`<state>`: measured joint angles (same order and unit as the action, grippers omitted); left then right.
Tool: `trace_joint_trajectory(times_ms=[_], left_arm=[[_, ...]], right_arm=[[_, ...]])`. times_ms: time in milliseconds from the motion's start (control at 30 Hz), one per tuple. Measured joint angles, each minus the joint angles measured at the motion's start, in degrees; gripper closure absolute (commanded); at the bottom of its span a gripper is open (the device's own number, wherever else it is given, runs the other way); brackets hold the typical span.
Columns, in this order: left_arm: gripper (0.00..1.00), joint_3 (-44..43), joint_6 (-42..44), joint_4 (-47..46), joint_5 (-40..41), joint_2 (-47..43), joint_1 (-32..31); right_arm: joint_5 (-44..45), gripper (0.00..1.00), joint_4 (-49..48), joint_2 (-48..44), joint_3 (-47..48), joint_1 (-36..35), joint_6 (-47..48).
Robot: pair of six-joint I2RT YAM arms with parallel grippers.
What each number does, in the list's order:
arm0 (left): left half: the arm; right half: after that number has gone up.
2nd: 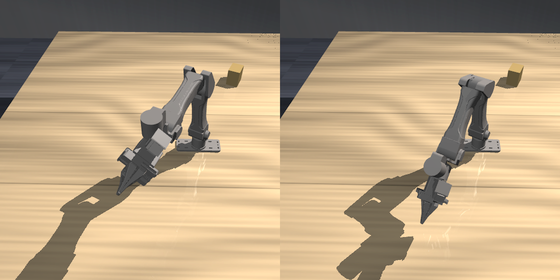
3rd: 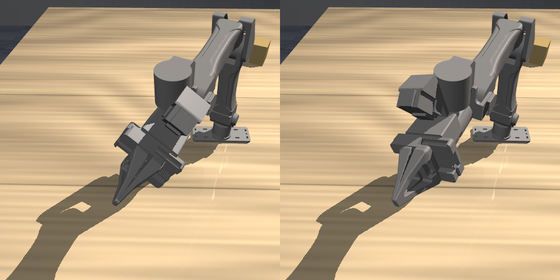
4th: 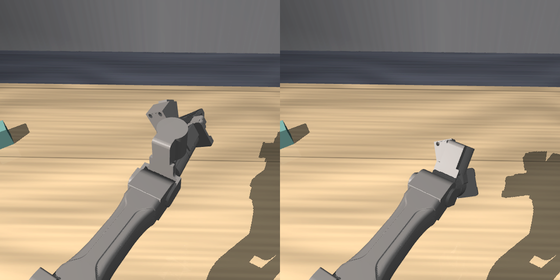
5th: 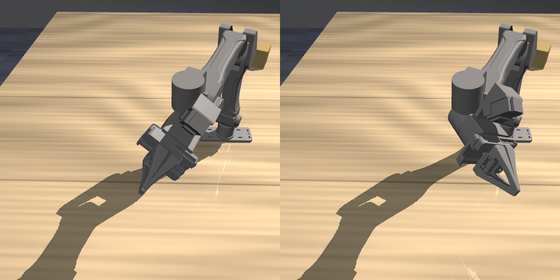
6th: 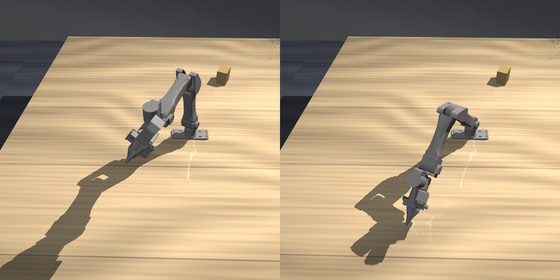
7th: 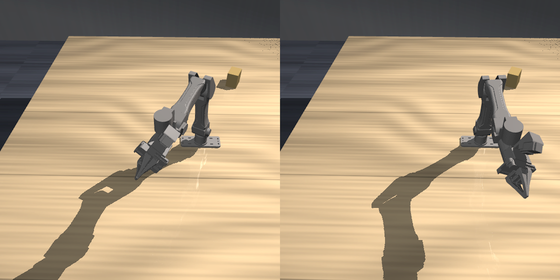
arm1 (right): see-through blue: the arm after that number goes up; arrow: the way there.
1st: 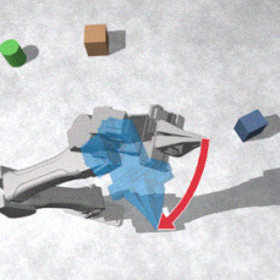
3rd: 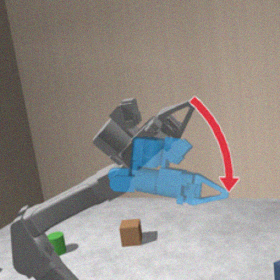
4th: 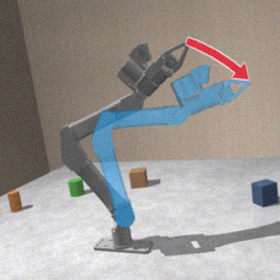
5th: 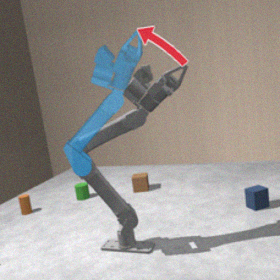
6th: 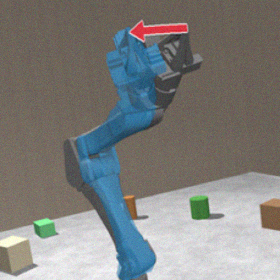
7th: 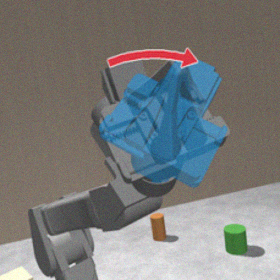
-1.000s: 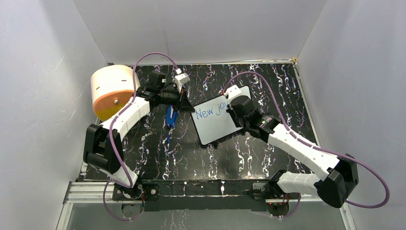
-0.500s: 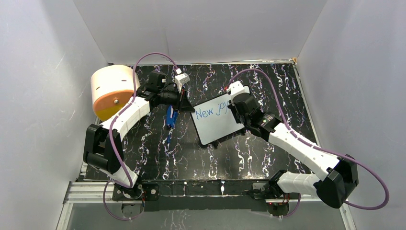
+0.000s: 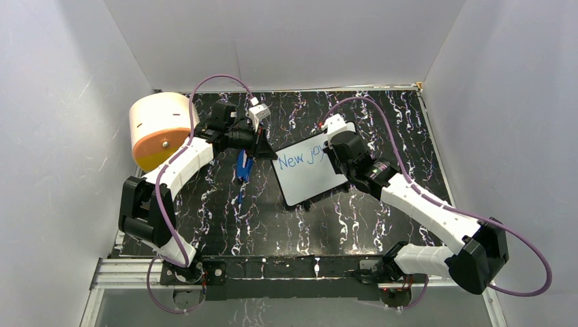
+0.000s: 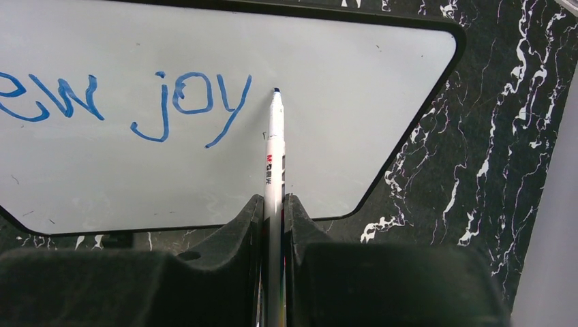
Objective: Write a sentence on the whiteboard
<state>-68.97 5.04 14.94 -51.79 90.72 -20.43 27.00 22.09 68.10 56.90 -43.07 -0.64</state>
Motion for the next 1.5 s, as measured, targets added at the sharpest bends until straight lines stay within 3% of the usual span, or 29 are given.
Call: trace_joint_trajectory(times_ms=[1500], left_arm=[[1.00,0.0,0.1,0.1,0.3,0.0,0.0]], right_arm=[[-4.7,1.00,-0.3,0.9,0.3,0.7,2.3]])
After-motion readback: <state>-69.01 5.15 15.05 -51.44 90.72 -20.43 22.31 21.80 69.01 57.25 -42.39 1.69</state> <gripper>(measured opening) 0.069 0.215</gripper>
